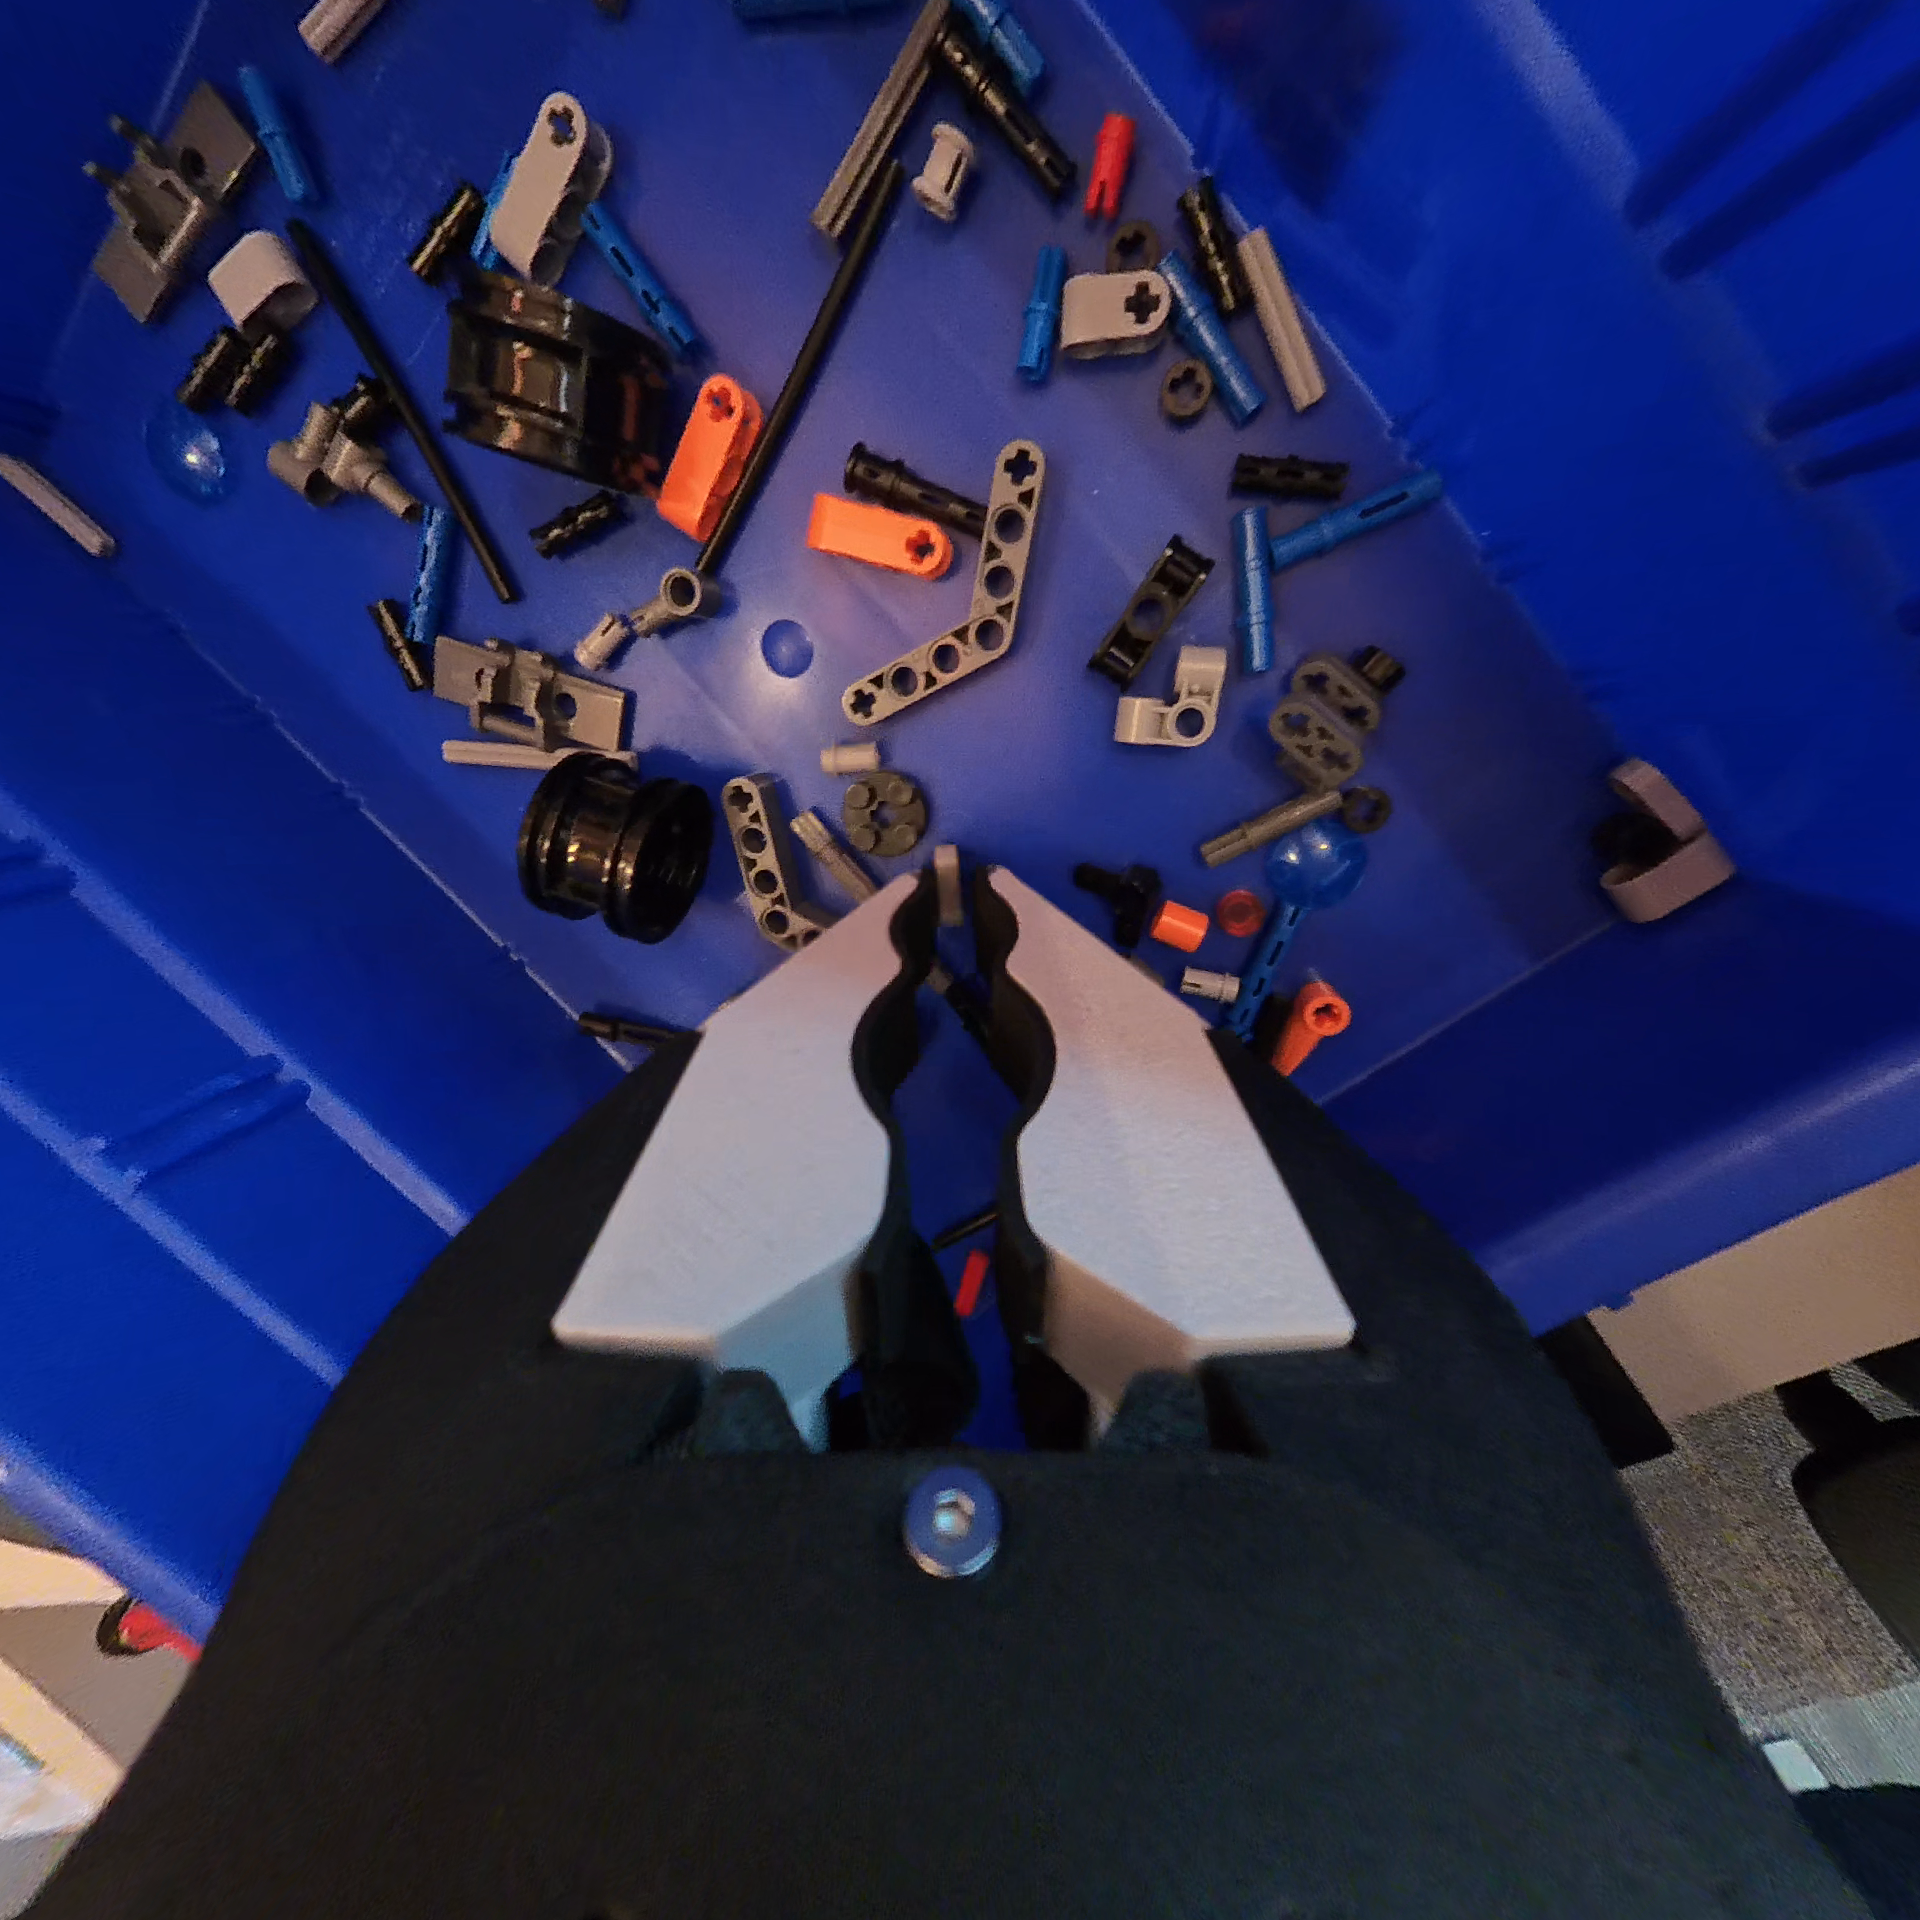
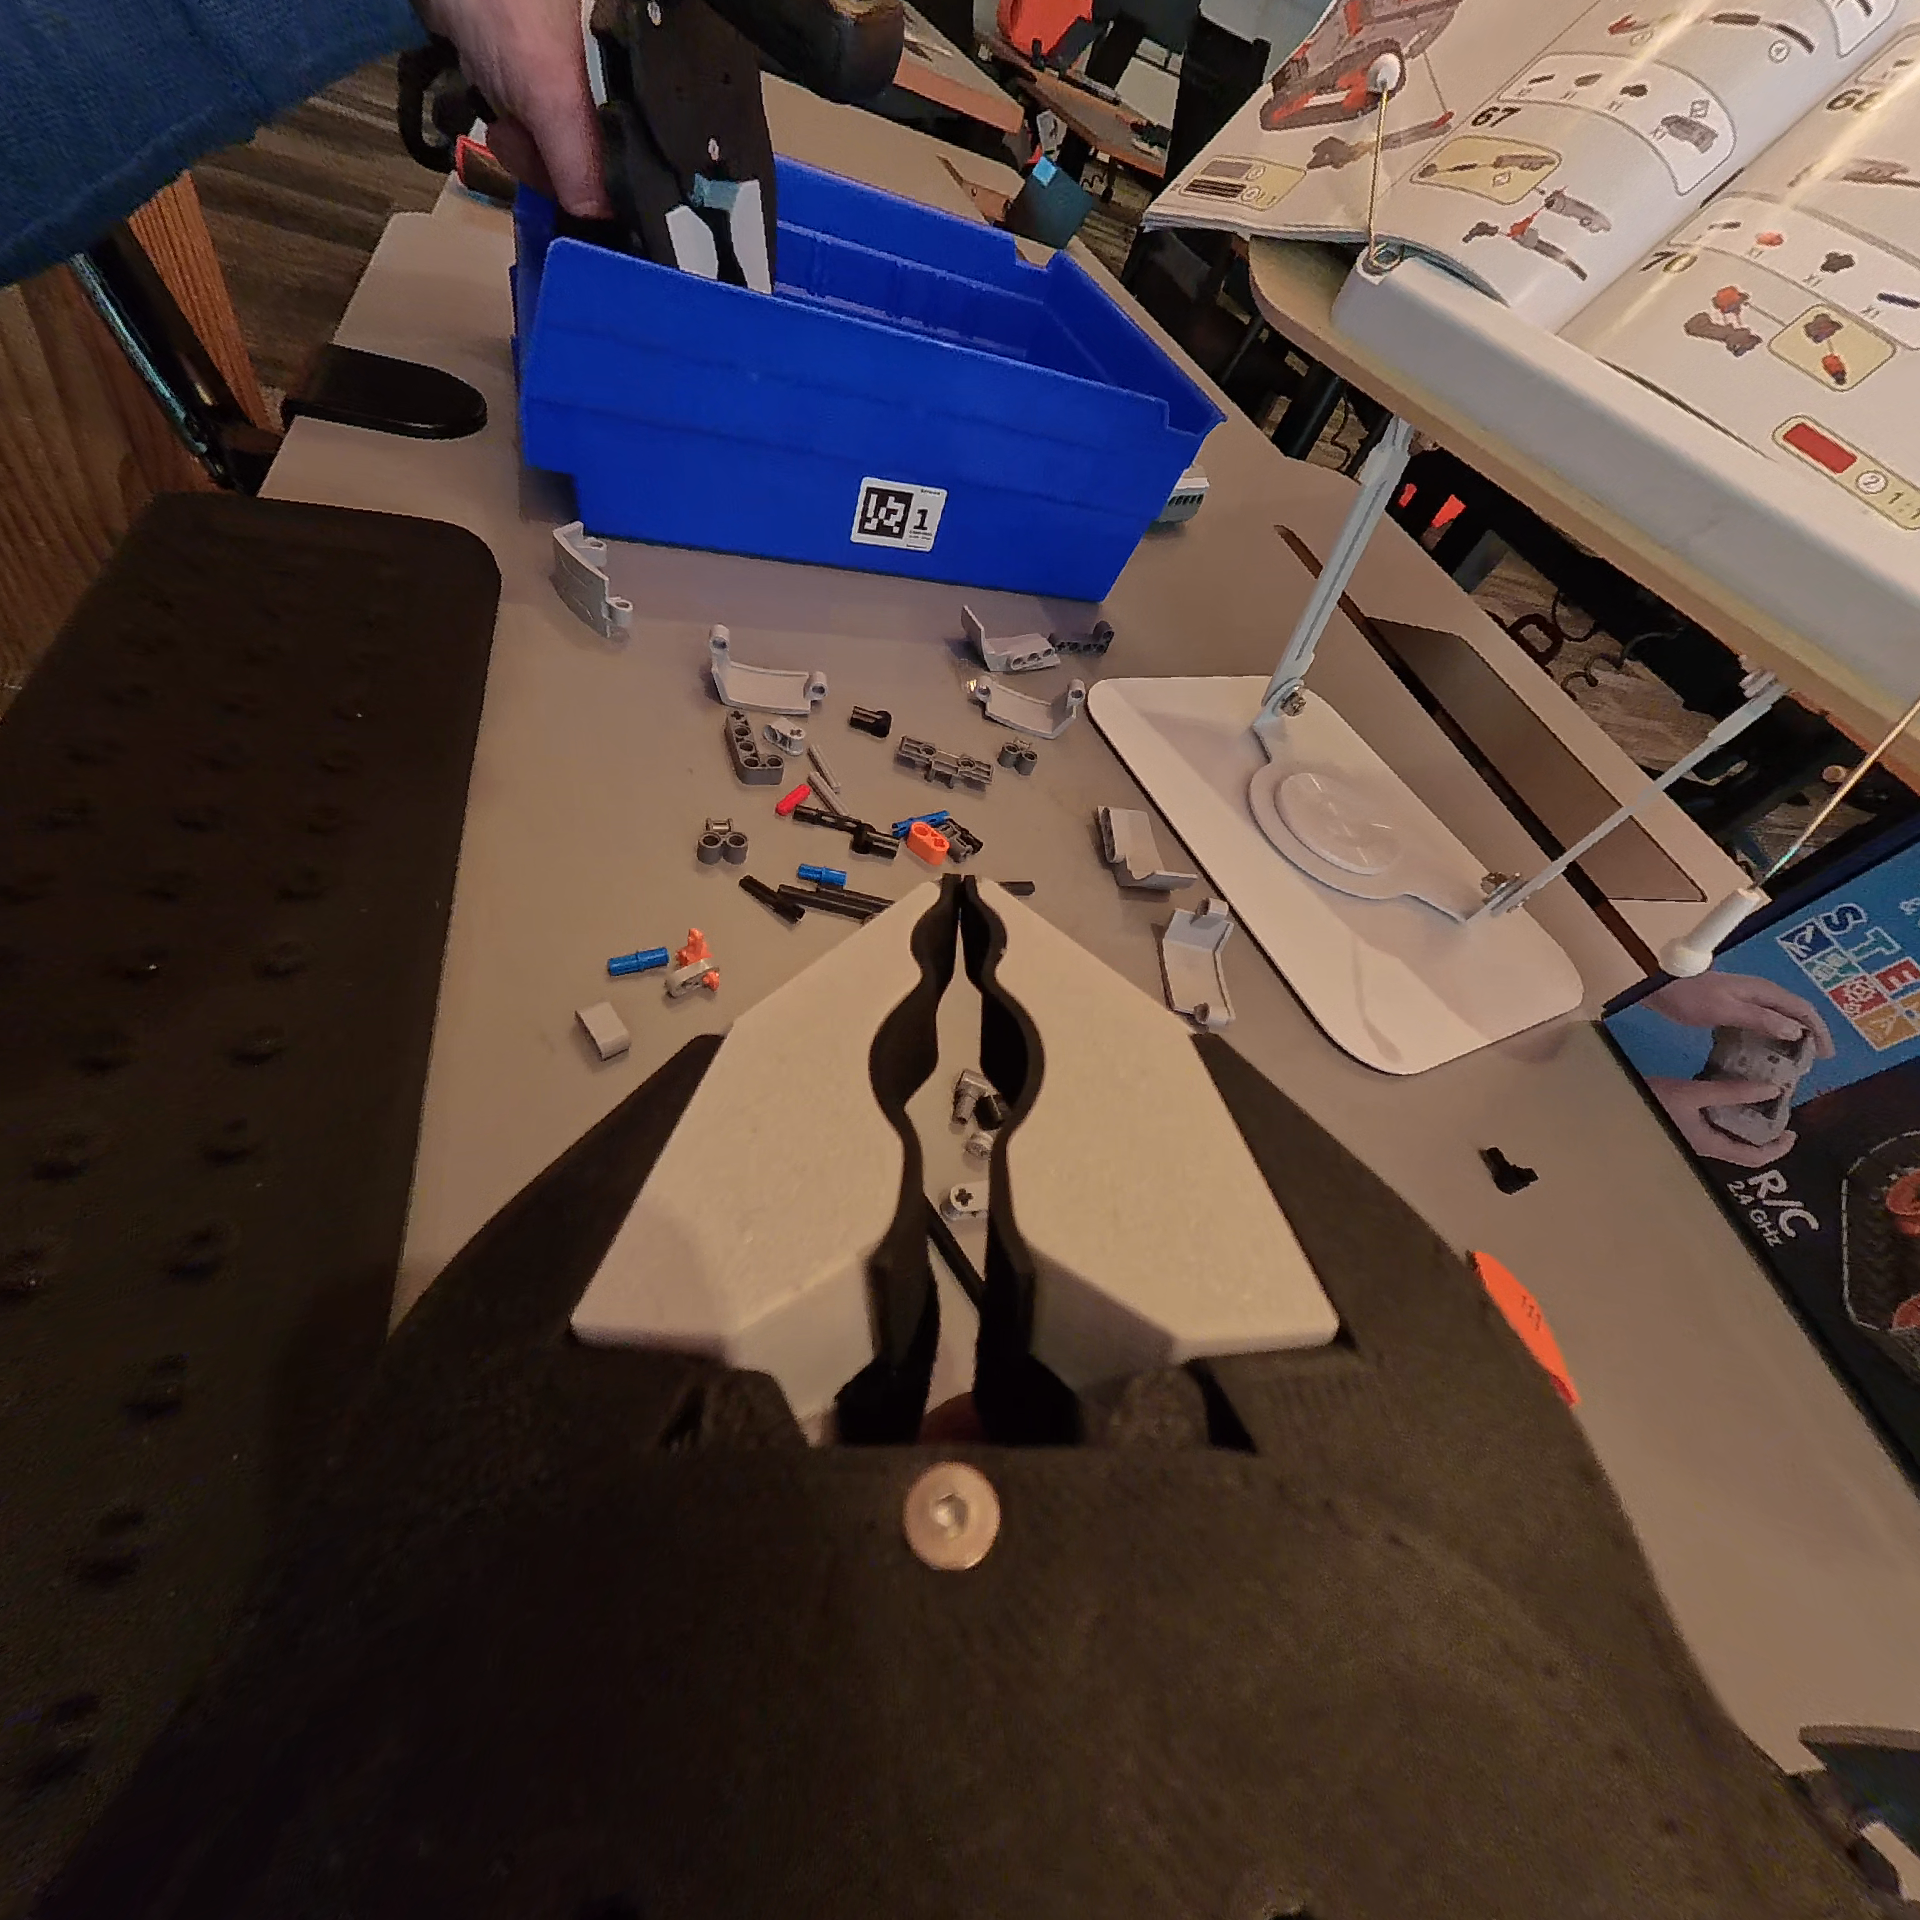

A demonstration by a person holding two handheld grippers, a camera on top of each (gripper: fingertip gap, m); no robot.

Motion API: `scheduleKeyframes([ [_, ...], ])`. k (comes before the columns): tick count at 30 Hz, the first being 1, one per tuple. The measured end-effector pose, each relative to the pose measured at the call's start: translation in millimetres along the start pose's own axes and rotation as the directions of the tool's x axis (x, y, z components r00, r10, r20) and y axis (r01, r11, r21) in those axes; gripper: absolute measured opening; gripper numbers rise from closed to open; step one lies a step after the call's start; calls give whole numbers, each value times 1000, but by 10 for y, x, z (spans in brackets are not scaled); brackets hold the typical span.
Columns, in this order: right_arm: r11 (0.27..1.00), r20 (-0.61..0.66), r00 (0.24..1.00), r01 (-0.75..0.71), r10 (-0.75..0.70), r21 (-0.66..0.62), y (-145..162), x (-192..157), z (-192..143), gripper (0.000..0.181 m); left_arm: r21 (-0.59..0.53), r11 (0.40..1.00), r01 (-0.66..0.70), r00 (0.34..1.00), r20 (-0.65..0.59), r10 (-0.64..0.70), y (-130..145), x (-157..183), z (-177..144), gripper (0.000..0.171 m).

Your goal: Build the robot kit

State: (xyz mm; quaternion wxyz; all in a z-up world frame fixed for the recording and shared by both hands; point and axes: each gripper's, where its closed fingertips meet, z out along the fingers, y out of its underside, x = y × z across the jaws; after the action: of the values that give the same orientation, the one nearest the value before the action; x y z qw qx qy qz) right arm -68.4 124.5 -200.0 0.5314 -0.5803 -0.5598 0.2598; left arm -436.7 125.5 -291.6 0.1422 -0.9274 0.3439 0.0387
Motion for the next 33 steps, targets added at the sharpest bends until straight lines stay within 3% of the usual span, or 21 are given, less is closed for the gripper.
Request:
scheduleKeyframes([
  [10, 1000, -4, 1000, 4, -4, 16, -60, 13, -35, 0, 60, 997, 53, 998, 35, -56, -38, 15, -55, 2],
  [15, 1000, 5, 1000, 18, -18, 11, -100, -19, -37, 0, 330, 944, 27, 989, 127, -73, -438, 180, -802, 2],
  [19, 999, 6, 999, 49, -49, -3, -128, -41, -66, 2, 525, 847, -87, 995, 88, 48, -940, 865, -1330, 2],
  [22, 998, 3, 998, 68, -68, -15, -124, -40, -112, 2, 546, 823, -157, 981, -12, 195, -1220, 1538, -1207, 2],
  [26, 997, 38, 997, 68, -67, -40, -73, -104, -118, 2, 484, 843, -235, 926, -152, 345, -1410, 2269, -669, 2],
  [29, 993, 91, 993, 82, -74, -88, 31, -225, -56, 3, 451, 852, -265, 895, -213, 391, -1481, 2540, -351, 2],
  [33, 986, 164, 984, 94, -70, -139, 136, -391, 14, 2, 493, 819, -294, 863, -232, 449, -1597, 2717, -270, 2],
])
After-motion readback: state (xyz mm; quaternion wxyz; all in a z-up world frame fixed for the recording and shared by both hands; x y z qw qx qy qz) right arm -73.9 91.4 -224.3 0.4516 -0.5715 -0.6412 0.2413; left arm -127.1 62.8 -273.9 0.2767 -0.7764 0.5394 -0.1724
